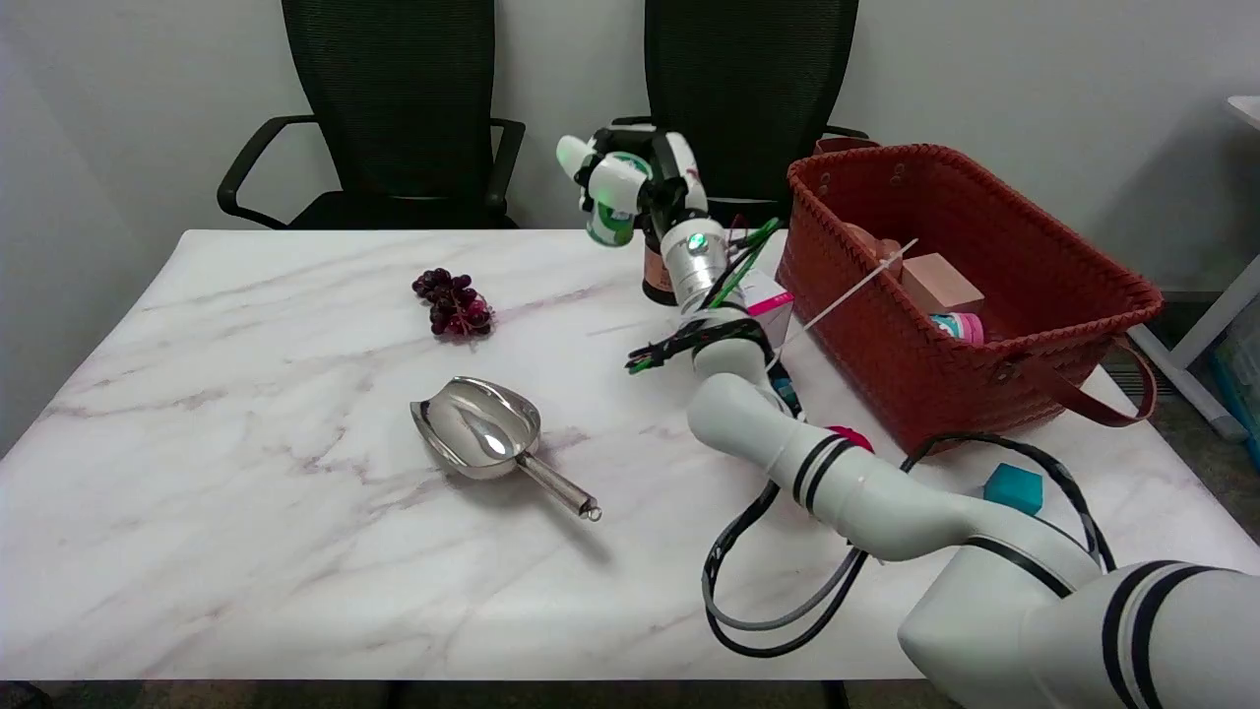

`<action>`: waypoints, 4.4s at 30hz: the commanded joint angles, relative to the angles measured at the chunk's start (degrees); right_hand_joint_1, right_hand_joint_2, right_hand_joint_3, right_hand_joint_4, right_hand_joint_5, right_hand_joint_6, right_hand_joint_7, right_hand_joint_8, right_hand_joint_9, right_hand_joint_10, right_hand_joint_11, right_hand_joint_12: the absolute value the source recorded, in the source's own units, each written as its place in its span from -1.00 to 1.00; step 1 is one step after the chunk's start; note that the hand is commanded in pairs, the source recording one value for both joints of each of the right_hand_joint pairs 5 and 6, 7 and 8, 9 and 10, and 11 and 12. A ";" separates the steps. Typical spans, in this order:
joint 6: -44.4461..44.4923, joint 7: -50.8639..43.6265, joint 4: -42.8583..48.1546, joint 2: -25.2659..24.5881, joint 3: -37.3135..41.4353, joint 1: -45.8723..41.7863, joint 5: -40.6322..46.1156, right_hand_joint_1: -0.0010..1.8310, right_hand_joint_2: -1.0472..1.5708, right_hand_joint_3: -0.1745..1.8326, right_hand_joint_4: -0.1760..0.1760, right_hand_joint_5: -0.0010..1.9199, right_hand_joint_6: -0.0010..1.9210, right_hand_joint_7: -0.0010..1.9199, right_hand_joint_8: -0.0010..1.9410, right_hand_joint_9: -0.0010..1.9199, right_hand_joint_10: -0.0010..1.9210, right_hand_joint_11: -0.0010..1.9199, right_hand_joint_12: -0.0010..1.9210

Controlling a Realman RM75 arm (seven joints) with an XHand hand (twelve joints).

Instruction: Place the green gum jar into the brown storage basket.

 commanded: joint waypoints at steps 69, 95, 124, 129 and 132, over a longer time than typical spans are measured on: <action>-10.64 -85.70 34.45 26.15 33.38 -23.86 48.95 0.36 0.98 0.23 0.00 0.61 0.61 0.63 0.62 0.55 0.55 0.57 0.57; -3.58 -102.40 53.11 28.53 34.70 -29.36 60.41 0.57 -0.02 0.66 0.00 -0.95 -0.95 -0.84 -0.84 -0.79 -0.79 -0.90 -0.90; 16.03 -66.77 60.45 28.75 20.67 -39.44 0.00 0.44 0.02 0.32 0.00 -0.97 -0.97 -0.57 -0.57 -0.55 -0.55 -0.83 -0.83; 20.03 -67.08 61.12 28.64 14.43 -40.35 -5.69 0.50 -0.01 0.36 0.00 -0.98 -0.98 -0.64 -0.64 -0.56 -0.56 -0.75 -0.75; 23.93 -68.41 61.31 28.33 11.06 -41.69 -8.25 0.52 0.00 0.38 0.00 -0.98 -0.98 -0.63 -0.63 -0.55 -0.55 -0.73 -0.73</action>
